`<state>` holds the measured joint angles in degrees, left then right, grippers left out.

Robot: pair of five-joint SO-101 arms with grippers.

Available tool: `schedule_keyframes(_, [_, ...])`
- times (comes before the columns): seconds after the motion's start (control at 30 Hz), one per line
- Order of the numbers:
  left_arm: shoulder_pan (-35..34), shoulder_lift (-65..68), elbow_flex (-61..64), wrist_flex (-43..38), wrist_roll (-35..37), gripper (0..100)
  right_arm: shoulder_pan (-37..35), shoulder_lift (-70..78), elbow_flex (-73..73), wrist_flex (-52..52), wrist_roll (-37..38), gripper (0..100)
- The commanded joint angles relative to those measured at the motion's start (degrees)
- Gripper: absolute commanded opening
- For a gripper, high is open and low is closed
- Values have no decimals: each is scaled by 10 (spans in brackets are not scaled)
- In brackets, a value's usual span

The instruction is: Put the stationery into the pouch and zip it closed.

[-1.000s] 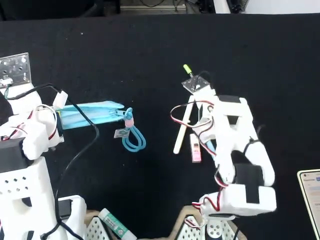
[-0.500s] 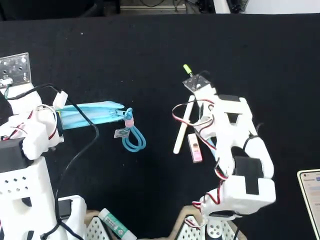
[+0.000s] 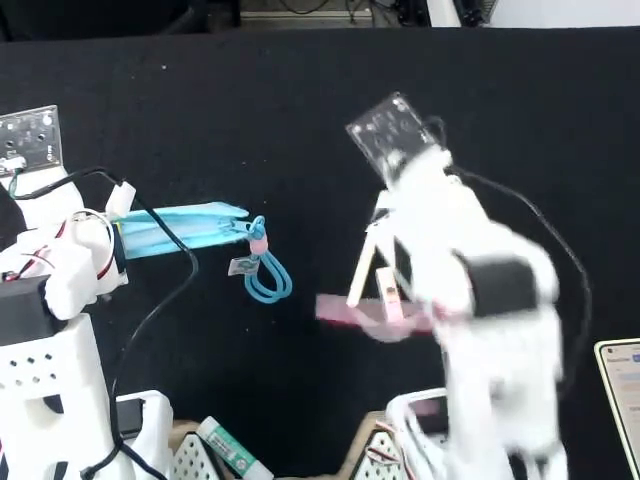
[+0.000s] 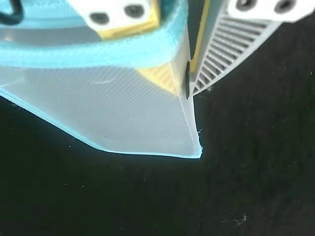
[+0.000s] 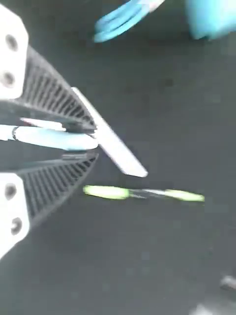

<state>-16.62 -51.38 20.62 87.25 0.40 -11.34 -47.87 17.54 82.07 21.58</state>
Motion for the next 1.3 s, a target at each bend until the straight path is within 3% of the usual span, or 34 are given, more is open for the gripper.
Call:
schedule_keyframes(0.0, [-2, -10, -9, 1, -4, 30, -88, -81, -74, -18, -69, 11])
schedule_keyframes(0.2, [9, -5, -9, 0, -4, 30, -266, -93, -116, -67, -133, 11])
schedule_keyframes(0.4, [119, -5, -22, -4, -5, 30, -356, -118, -140, -153, -137, 11])
schedule_keyframes(0.63, [141, -4, -39, -4, -4, 30, -367, -141, -58, -302, -137, 11])
schedule_keyframes(0.87, [138, -4, -35, 0, -4, 30, -367, -143, 22, -388, -136, 11])
schedule_keyframes(1.27, [137, -4, -35, -2, -4, 30, -369, -166, 174, -407, -135, 11])
